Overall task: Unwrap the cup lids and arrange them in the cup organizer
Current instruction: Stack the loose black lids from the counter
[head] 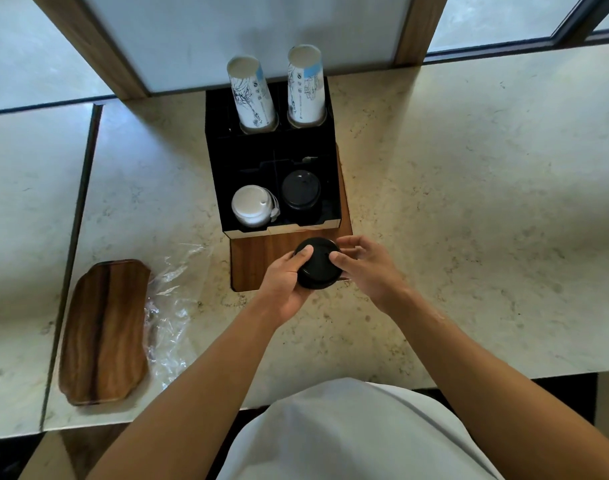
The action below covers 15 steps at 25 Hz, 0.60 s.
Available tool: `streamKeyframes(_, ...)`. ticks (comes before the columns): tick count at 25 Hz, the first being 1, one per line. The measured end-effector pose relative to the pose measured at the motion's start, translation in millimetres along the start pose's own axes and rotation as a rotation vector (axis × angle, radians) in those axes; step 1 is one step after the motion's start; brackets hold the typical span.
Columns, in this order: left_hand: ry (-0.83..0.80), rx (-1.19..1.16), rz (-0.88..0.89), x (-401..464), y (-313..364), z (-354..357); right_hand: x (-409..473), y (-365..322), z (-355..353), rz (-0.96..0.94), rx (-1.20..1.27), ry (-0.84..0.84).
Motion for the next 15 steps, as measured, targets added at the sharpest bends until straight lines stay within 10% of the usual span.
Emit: streamKeyframes(15,0.048,0.14,0.093,-3,19,-21,14,-6,7,-0.062,-0.103,0.03)
Point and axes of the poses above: each hand's wrist, its own x-axis towards the middle knuckle, its own z-axis out of the palm, y = z × x, the point moved 5 cm from there along x, towards the middle knuckle, and after that the axes turned 12 degrees about -z, right-handed, at the moved point
